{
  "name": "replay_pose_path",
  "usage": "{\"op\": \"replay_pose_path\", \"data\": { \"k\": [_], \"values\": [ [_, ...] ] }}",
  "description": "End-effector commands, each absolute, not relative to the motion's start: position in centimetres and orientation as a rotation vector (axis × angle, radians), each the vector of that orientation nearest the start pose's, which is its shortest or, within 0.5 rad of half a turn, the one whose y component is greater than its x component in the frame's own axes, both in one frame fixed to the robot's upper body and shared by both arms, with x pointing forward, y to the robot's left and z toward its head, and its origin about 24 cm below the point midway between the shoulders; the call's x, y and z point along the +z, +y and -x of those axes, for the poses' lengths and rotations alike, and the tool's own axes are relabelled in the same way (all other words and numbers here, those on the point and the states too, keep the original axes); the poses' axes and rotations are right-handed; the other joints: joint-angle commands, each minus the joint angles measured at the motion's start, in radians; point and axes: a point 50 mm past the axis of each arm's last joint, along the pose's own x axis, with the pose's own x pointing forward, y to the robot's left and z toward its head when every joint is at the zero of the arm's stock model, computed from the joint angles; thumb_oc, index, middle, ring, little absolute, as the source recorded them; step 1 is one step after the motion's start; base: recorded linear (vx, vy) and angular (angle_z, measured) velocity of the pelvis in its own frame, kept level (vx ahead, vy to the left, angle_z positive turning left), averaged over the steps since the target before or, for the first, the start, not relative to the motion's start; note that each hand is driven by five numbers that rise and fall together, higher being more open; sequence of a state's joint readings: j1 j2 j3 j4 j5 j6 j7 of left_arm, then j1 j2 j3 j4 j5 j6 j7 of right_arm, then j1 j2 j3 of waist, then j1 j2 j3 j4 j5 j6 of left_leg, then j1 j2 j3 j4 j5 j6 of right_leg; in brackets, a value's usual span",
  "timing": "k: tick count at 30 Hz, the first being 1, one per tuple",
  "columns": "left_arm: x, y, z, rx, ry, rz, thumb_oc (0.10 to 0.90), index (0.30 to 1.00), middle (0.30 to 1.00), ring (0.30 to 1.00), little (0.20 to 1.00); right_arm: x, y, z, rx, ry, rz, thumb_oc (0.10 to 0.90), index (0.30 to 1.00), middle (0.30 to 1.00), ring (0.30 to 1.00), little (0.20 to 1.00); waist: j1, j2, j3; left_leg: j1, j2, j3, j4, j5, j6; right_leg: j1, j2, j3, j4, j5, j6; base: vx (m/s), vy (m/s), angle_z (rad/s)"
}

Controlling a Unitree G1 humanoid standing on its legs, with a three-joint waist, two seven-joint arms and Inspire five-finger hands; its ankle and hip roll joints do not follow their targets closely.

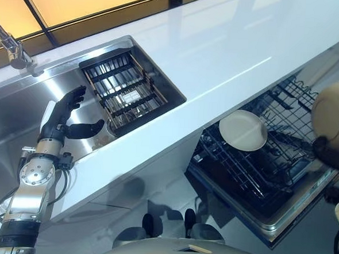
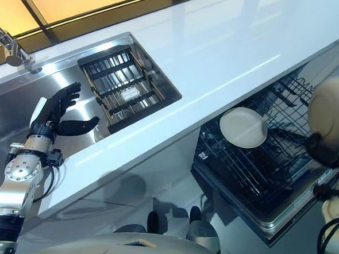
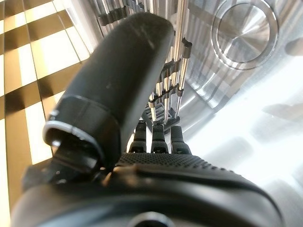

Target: Pick up plates and place into dishwasher.

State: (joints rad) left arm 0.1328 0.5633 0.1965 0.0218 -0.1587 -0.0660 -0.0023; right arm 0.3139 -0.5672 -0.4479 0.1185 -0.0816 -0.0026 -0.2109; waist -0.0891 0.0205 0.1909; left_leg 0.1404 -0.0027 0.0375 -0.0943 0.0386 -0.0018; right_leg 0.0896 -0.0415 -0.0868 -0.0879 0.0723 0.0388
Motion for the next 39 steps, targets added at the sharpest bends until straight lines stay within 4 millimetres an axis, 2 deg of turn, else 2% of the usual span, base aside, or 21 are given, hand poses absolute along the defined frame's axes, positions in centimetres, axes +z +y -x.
{"op": "replay_pose_path", "data": {
  "k": [1, 8, 19, 25, 32, 37, 38, 39],
  "values": [
    [12.4, 31.8, -22.9, 0.281, -0.188, -0.463, 0.8, 0.9, 0.9, 0.9, 0.9, 11.1, -37.8, -18.2, -0.616, 0.031, 0.815, 0.1, 0.3, 0.3, 0.3, 0.2, -0.004, -0.016, -0.051, -0.008, -0.07, 0.051, 0.009, -0.093, 0.034, -0.038, 0.047, -0.026, 0.189, -0.165, 0.063, -0.02, -0.009, -0.04],
    [12.3, 31.9, -22.6, 0.292, -0.186, -0.451, 0.8, 0.9, 0.9, 0.9, 0.9, 7.7, -36.9, -18.3, -0.439, 0.206, 0.835, 0.1, 0.3, 0.3, 0.3, 0.2, 0.007, -0.019, -0.032, -0.017, -0.068, 0.052, 0.01, -0.088, 0.031, -0.049, 0.044, -0.044, 0.197, -0.167, 0.065, 0.0, -0.003, 0.0],
    [12.1, 31.3, -22.9, 0.269, -0.184, -0.455, 0.8, 0.9, 0.9, 0.9, 0.9, 7.1, -35.0, -20.0, -0.262, 0.222, 0.899, 0.1, 0.3, 0.3, 0.3, 0.2, 0.035, -0.024, -0.002, -0.029, -0.065, 0.04, 0.015, -0.081, 0.031, -0.06, 0.04, -0.073, 0.214, -0.172, 0.067, -0.01, -0.017, 0.04],
    [11.9, 31.2, -22.6, 0.262, -0.181, -0.454, 0.8, 0.9, 0.9, 0.9, 0.9, 6.0, -34.1, -19.9, -0.194, 0.261, 0.891, 0.1, 0.3, 0.3, 0.3, 0.2, 0.047, -0.024, 0.007, -0.038, -0.065, 0.034, 0.017, -0.077, 0.03, -0.064, 0.039, -0.083, 0.216, -0.175, 0.066, 0.0, -0.011, 0.06],
    [11.7, 31.1, -22.4, 0.247, -0.172, -0.457, 0.8, 0.9, 0.9, 0.9, 0.9, 3.0, -34.0, -19.1, -0.118, 0.456, 0.915, 0.1, 0.3, 0.3, 0.3, 0.2, 0.058, -0.024, 0.014, -0.04, -0.065, 0.028, 0.018, -0.073, 0.028, -0.061, 0.037, -0.093, 0.213, -0.176, 0.066, 0.01, -0.011, 0.06],
    [11.9, 30.6, -22.9, 0.228, -0.178, -0.457, 0.8, 0.9, 0.9, 0.9, 0.9, 1.5, -34.5, -19.0, -0.111, 0.606, 1.006, 0.1, 0.3, 0.3, 0.3, 0.2, 0.068, -0.024, 0.021, -0.041, -0.066, 0.022, 0.021, -0.07, 0.029, -0.058, 0.037, -0.097, 0.211, -0.178, 0.064, 0.0, -0.002, 0.01],
    [12.0, 30.5, -23.1, 0.219, -0.181, -0.455, 0.8, 0.9, 0.9, 0.9, 0.9, 1.1, -34.7, -19.1, -0.104, 0.654, 1.041, 0.262, 0.439, 0.439, 0.439, 0.362, 0.071, -0.024, 0.024, -0.041, -0.066, 0.021, 0.021, -0.07, 0.028, -0.057, 0.036, -0.099, 0.21, -0.178, 0.065, -0.01, -0.012, 0.04],
    [12.2, 30.2, -23.3, 0.211, -0.183, -0.455, 0.8, 0.9, 0.9, 0.9, 0.9, 0.9, -34.8, -19.3, -0.105, 0.67, 1.06, 0.358, 0.521, 0.521, 0.521, 0.458, 0.075, -0.024, 0.026, -0.039, -0.065, 0.018, 0.021, -0.07, 0.028, -0.055, 0.036, -0.102, 0.21, -0.177, 0.065, -0.01, -0.011, 0.04]
  ]
}}
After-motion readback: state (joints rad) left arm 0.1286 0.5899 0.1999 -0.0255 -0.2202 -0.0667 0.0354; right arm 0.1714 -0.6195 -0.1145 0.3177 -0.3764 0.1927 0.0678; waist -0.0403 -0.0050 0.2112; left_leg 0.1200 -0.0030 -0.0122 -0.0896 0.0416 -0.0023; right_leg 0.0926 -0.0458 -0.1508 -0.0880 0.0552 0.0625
